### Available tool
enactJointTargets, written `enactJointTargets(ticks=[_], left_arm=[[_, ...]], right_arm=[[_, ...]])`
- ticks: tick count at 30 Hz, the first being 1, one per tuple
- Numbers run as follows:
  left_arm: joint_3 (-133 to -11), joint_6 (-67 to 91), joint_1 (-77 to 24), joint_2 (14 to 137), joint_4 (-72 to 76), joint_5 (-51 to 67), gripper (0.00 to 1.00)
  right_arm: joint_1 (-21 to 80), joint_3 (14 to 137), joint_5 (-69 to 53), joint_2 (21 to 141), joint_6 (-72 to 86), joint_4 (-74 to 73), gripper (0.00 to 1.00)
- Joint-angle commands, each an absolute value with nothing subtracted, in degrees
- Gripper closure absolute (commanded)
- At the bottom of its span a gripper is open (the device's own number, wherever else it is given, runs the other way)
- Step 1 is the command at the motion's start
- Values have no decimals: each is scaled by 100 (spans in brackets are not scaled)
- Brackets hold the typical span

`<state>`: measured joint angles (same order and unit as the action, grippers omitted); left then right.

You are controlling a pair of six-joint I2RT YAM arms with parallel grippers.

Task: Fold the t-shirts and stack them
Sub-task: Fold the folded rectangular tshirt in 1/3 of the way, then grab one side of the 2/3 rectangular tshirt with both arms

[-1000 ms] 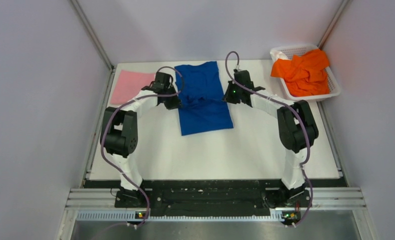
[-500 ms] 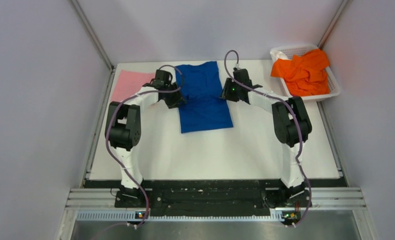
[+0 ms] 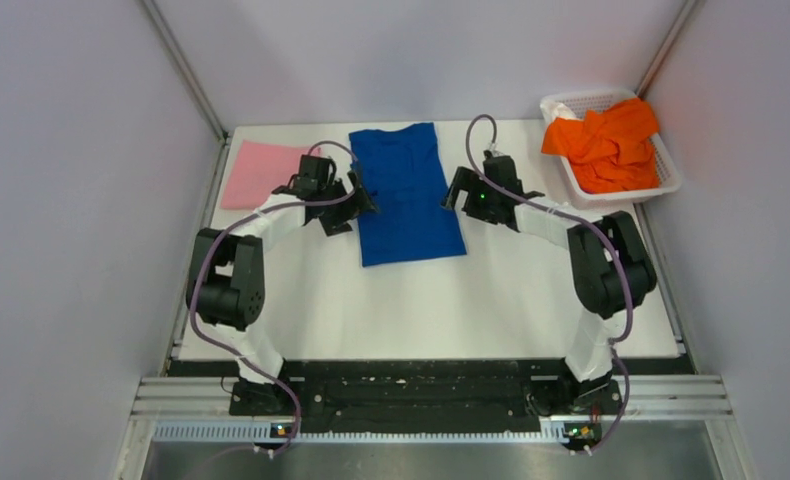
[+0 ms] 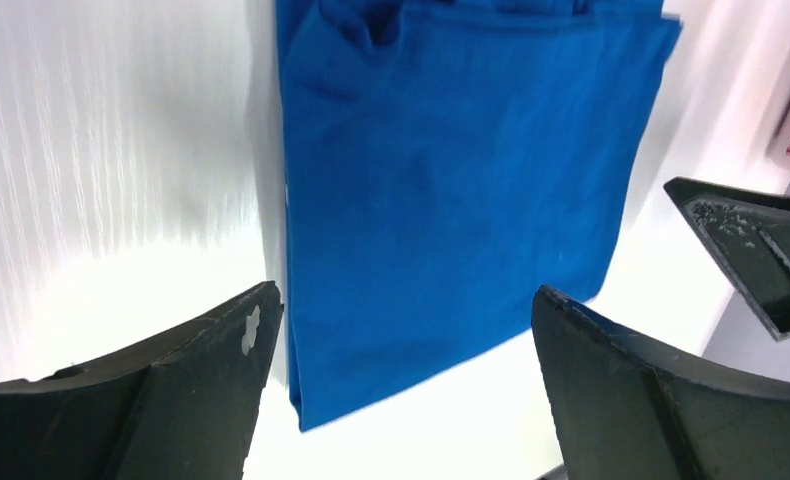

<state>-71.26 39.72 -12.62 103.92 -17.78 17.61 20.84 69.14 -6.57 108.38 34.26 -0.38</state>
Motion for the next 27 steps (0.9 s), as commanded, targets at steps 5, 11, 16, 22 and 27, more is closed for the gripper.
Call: enactJointTargets(ticks=[5,11,16,22,27], left_arm=[[-5494,4042,-1634,8994,-1613,1653,1],[-4901,4227,-1854,8931,-1629,1476,9],[-4678,4461,-1855,9106,-1414,1248,28],[-4776,4726,-1814,9376,-1310,993,40],[-4846,4874,-1802,9613,-1179,1064,49]], right_arm=[[2106,5481,-754,9396,3564,303,1],[2102,5047,-765,9218,3578,249,1],[2101,5003,-819,9169,3571,262,1],[2101,4957,-745,9184,3582,261,2],[2102,4948,-629,9187,3583,244,2]])
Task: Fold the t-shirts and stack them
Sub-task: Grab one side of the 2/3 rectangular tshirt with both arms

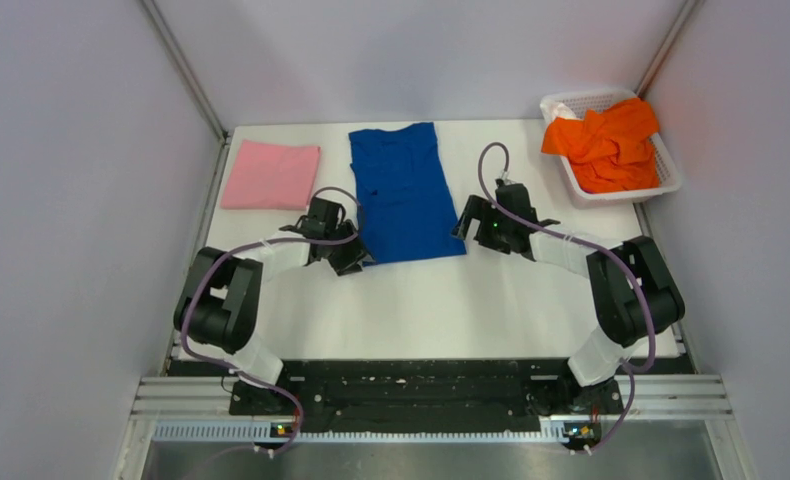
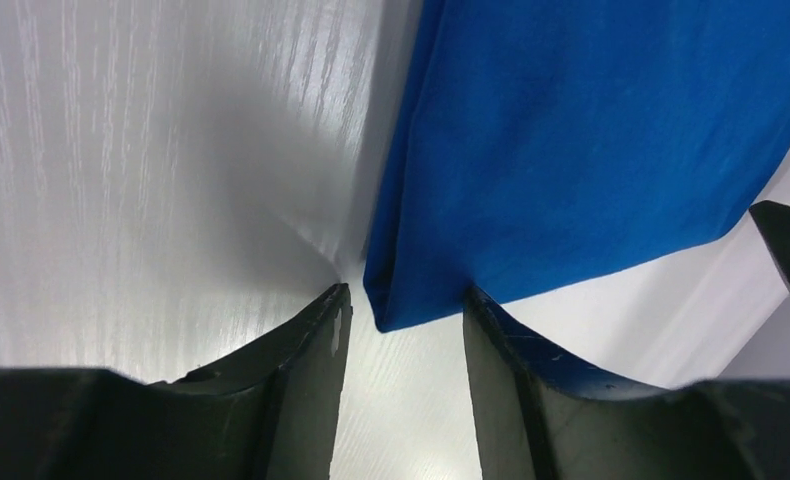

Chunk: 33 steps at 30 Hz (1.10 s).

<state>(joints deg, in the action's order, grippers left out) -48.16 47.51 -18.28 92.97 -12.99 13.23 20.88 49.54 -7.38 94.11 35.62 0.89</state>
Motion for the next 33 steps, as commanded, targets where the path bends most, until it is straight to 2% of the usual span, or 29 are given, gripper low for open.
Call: enactJointTargets(ticks=[1,3,7,9,11,15,19,23,27,31,33], left_arm=[[-4855,4882,-1800,9669,-1161,1064,54],[-4892,4887,-1797,9759,-1132,1092,60],[-4971,4898,-1802,9918,-1239,1107,89],[-4972,4896,-1802,9953,-1265,1115,100],[-4963,4889,-1802,9962,-1262,1125,100],[-4966,4866,-1802,9941,-1286,1116,100],[-4961,4835,-1802,9900,-1344,1082,100],[-4931,4812,-1801,9834,-1351,1092,100],[-4916,4825,-1809,9772,-1397,1025,100],[-4801,4836,-1831,9559,-1394,960,100],[-4715,4832,-1865,9384,-1443,910,100]], right_arm=[[2105,4944,-626,9196,3583,245,2],[2104,4948,-616,9217,3583,240,2],[2105,4948,-645,9265,3586,238,5],[2101,4940,-686,9300,3588,268,8],[2108,4946,-694,9371,3585,264,12],[2171,5034,-685,9610,3538,129,28],[2330,5133,-460,9761,3498,-61,34],[2460,5159,-525,9910,3520,-127,44],[2563,5157,-679,9970,3558,-91,68],[2684,5104,-532,9852,3617,-50,97],[2720,5008,-495,9744,3667,99,100]])
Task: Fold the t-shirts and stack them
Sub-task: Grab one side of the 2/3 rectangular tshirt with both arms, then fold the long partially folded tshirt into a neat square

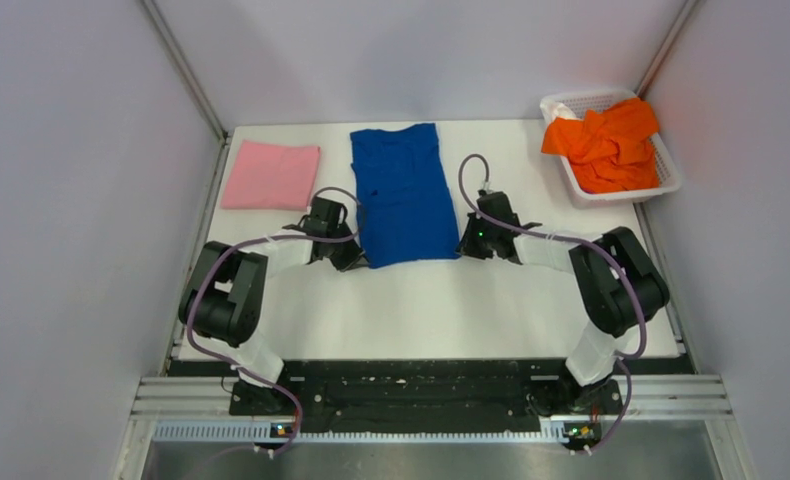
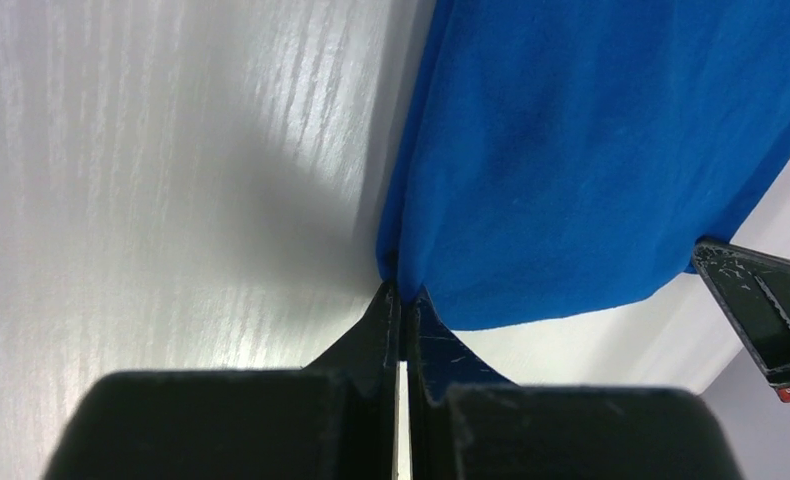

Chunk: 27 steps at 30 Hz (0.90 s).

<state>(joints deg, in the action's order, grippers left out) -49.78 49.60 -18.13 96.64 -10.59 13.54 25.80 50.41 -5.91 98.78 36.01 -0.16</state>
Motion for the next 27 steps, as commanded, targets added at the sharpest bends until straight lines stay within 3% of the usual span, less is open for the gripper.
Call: enactJointTargets(ticks=[1,14,21,27], left_arm=[[-4669,4826,-1898,9271,-1503,877,100],[-4155,5366,-3486,6049,-3986,-871,100],[-4129,5168,-3640,4461,-3693,-379,100],[-4315,4870,-3639,4547,-2900,-792,100]], right_arm=[[2726,4944,-528,9663,3693,147,100],[3580,3715,-1680,6512,4145,-1219,100],[3605,4051,-1979,5266,4069,-1859,100],[3589,4447,-1269,5178,4039,-1900,100]])
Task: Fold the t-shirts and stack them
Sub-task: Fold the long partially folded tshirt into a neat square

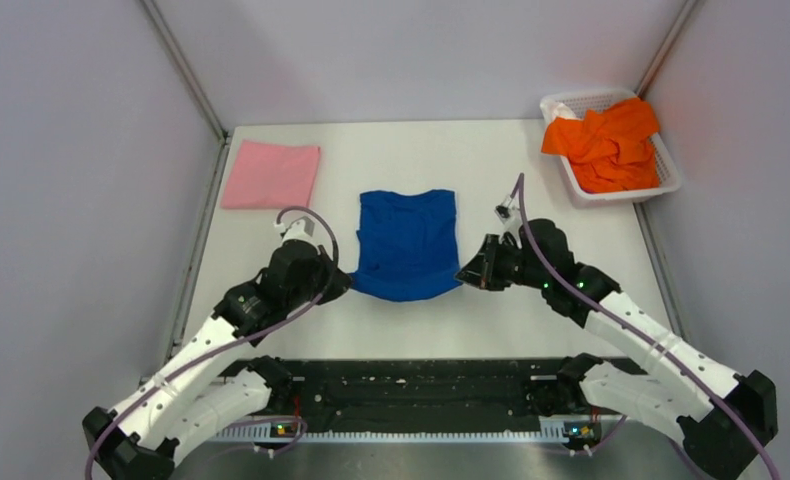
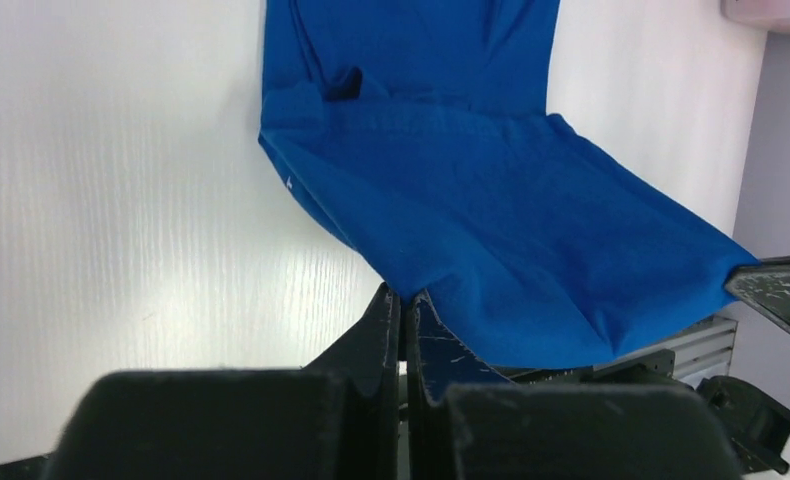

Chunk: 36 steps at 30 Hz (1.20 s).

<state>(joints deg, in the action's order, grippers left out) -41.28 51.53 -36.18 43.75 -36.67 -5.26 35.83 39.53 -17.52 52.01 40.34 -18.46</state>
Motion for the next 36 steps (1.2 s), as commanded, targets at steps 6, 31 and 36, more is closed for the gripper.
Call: enactJointTargets(ticks=[6,31,36], left_arm=[[-5245,4536,-3579,5396,-2798,-1155,100],[-7583,3726,-1576,9132,-1999,-65,100],[-8127,3677,-1415,9922,-1994,225,100]], right_arm=[[3240,4959,-779,5692,4094,-1868,100],[1928,7035,-1020,8996,3743,-680,100],[1853,7371,-947,9592,3716,-493,100]])
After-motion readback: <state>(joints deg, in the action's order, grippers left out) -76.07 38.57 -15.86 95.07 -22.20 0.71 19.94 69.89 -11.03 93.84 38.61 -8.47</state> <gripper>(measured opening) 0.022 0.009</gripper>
